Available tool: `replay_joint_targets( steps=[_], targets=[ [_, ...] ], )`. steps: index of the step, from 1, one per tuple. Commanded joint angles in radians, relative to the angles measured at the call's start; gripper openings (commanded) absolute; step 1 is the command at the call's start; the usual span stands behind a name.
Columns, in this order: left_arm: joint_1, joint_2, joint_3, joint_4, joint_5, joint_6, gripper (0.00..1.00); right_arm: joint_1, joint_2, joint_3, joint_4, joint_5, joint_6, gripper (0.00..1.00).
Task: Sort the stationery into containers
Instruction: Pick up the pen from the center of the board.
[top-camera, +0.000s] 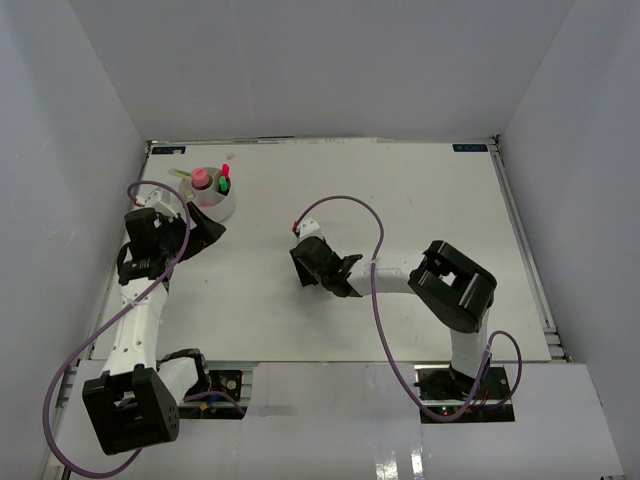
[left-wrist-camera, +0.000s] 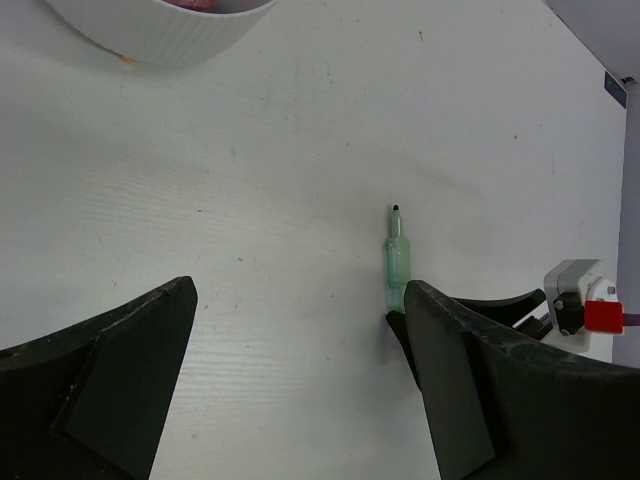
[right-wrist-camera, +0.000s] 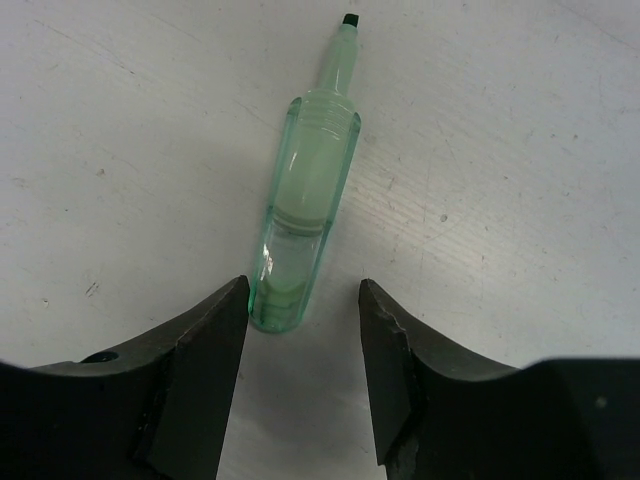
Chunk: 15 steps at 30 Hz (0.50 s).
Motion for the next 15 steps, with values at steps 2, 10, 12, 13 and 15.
replay_joint_targets(
  steps=[2,10,12,13,15],
  targets=[
    [0.004,-0.024,-0.011,0.016,0.024,0.001,0.96,0.001,0.018,-0.045,-0.037,-0.014,-0.038,0.53],
    [0.004,-0.018,-0.011,0.016,0.027,0.001,0.96,-0.011,0.015,-0.075,-0.033,-0.001,-0.027,0.41],
    [0.004,-0.016,-0.013,0.019,0.027,0.001,0.96,-0.016,0.005,-0.088,-0.024,0.007,-0.030,0.40],
    [0.006,-0.016,-0.013,0.018,0.030,0.001,0.96,-0.019,0.001,-0.092,-0.019,0.007,-0.033,0.40],
    [0.004,-0.013,-0.013,0.018,0.033,0.000,0.96,-0.023,-0.009,-0.108,-0.005,0.003,-0.047,0.37]
  ],
)
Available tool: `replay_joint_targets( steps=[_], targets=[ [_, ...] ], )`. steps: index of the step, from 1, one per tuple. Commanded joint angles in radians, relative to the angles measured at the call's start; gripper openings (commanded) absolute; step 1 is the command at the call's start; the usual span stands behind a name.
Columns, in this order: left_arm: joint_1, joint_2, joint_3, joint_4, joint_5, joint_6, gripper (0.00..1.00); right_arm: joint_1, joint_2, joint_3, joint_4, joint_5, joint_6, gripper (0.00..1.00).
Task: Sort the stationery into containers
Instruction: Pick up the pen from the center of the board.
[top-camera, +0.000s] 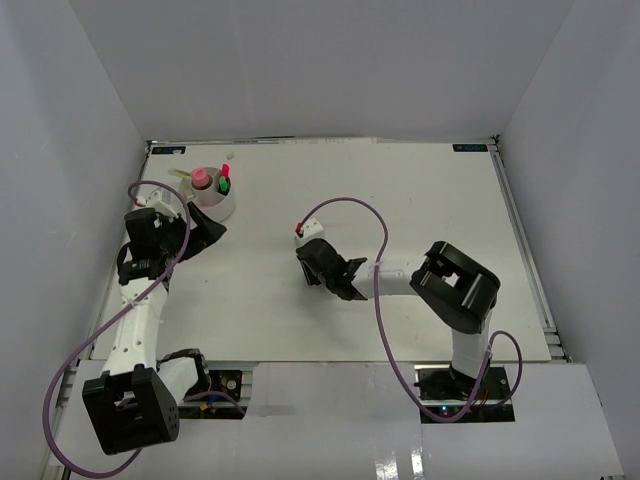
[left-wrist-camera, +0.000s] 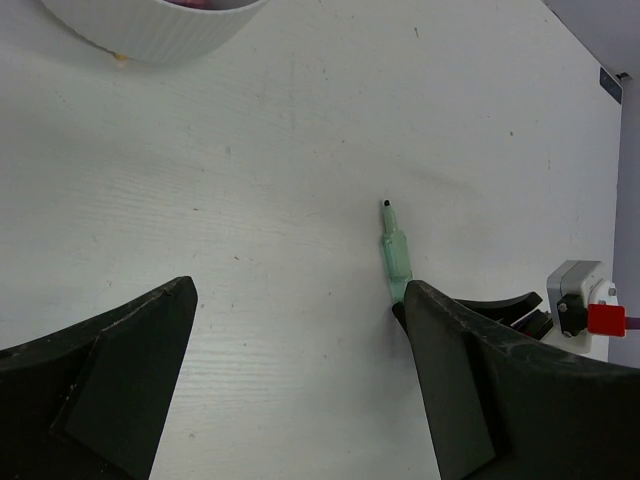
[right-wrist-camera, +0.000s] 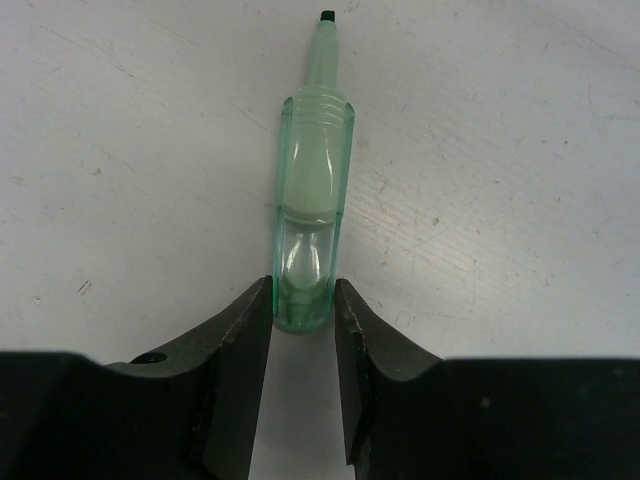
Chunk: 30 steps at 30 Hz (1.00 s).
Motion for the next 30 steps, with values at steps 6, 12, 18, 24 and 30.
replay_joint_targets(
  steps=[6,12,18,24,30],
  targets=[
    [0.004,-0.010,-0.012,0.021,0.030,-0.002,0.96,-0.016,-0.039,-0.118,-0.042,0.005,-0.051,0.29],
    [-0.002,-0.004,-0.020,0.047,0.084,-0.026,0.96,-0.016,-0.126,-0.174,0.022,0.003,-0.105,0.27],
    [-0.035,0.009,-0.017,0.059,0.230,-0.092,0.96,-0.004,-0.275,-0.253,0.082,-0.021,-0.204,0.27],
    [-0.164,-0.011,-0.020,0.113,0.258,-0.198,0.96,0.017,-0.422,-0.325,0.129,-0.095,-0.283,0.28],
    [-0.330,0.027,-0.040,0.195,0.208,-0.292,0.96,0.027,-0.550,-0.373,0.146,-0.167,-0.339,0.28]
  ],
)
